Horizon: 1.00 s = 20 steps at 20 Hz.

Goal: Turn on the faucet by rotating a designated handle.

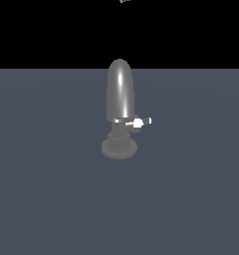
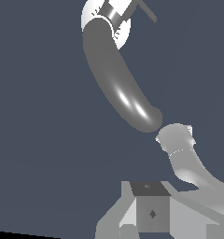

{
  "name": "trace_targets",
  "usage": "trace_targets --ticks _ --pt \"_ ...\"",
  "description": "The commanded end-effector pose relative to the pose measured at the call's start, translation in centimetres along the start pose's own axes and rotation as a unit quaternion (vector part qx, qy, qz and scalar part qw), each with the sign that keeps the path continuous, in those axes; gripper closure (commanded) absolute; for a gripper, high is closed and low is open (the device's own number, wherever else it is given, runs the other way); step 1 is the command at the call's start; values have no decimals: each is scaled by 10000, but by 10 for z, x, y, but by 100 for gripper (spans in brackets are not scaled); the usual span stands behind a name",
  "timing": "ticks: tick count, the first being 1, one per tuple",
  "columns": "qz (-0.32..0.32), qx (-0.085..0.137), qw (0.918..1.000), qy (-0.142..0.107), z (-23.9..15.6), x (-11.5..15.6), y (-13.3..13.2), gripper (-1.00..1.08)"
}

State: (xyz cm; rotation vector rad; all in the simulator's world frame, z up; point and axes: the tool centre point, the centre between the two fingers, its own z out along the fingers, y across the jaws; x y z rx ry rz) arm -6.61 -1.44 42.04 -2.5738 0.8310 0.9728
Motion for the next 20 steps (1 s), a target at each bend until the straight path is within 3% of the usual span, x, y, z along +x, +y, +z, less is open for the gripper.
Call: trace_targets --ticks 1,10,20 --pt "217 97 9994 -251 0 14 -3 108" --pt "1043 474 9861 -1204 6 70 -10 108" --pt "1988 913 9484 -2294 25 132 -7 108"
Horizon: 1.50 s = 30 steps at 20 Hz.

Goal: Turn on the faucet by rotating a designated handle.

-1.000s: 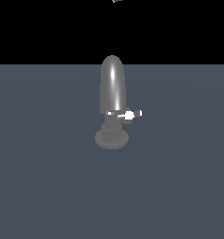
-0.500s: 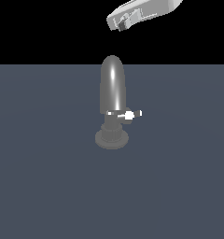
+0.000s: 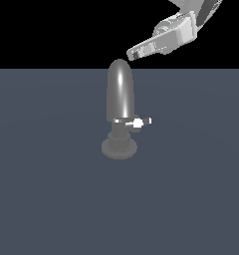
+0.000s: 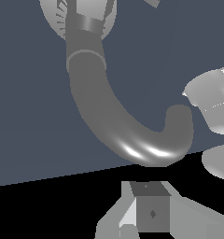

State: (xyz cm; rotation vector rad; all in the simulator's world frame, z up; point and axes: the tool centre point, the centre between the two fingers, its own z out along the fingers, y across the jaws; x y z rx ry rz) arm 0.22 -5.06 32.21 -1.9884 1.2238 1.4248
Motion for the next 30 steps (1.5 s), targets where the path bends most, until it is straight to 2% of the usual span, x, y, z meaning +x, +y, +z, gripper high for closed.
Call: trace_targets --ticks 1,6,10,14,19,25,30 --pt "235 109 9993 -274 -1 15 -4 108" --pt "698 328 9938 -804 1 45 -8 108" --pt "1069 506 9854 -1226 5 70 -10 108" --pt "1448 688 9731 -1653 11 95 -10 108" --pt "1886 902 9541 -2144 22 123 -8 108" --pt "2191 1054 9376 -2486 32 142 -5 108" --pt "2259 1089 9334 -2566 35 146 -4 108"
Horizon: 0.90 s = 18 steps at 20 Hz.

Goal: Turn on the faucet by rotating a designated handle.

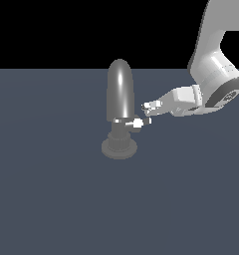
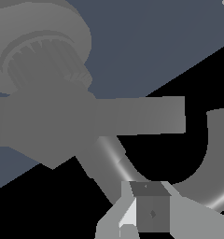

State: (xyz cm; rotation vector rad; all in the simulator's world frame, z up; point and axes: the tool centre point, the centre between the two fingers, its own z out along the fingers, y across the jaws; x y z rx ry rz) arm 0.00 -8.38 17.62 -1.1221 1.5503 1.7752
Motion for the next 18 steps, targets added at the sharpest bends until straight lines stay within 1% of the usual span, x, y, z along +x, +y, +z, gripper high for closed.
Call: trace_targets --ticks 1,6,18 --pt "7 6 10000 -13 0 0 0 108" --pt "2 4 10000 -8 0 0 0 108" --pt "2 4 10000 -8 1 52 15 108"
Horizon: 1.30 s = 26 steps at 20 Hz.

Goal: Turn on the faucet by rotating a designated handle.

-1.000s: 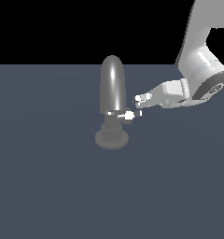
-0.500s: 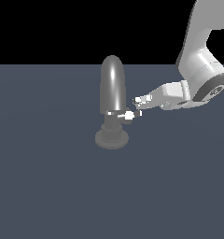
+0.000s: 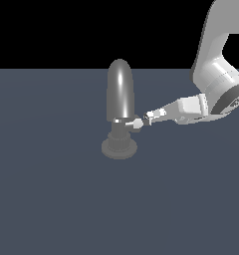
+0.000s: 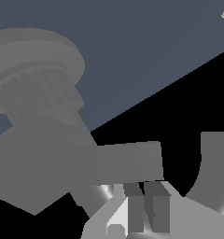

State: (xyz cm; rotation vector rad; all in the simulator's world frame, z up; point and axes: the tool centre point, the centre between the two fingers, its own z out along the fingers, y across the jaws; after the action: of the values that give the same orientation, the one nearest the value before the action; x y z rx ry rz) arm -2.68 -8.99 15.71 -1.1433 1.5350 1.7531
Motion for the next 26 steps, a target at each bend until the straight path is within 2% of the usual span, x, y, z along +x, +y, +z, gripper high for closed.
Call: trace_targets --ticks 1,2,3,15,16,17,26 --pt "133 -10 9999 -43 0 26 4 108" --pt "133 -10 9999 -43 0 26 4 108" --pt "-37 1 10000 12 0 4 2 108" --pt "130 -11 9999 -42 1 78 -24 108" --pt "130 -11 9999 -42 1 78 -24 108" --pt "-215 -57 9997 40 0 32 -18 108" --pt "-80 -39 10000 7 0 56 -44 108"
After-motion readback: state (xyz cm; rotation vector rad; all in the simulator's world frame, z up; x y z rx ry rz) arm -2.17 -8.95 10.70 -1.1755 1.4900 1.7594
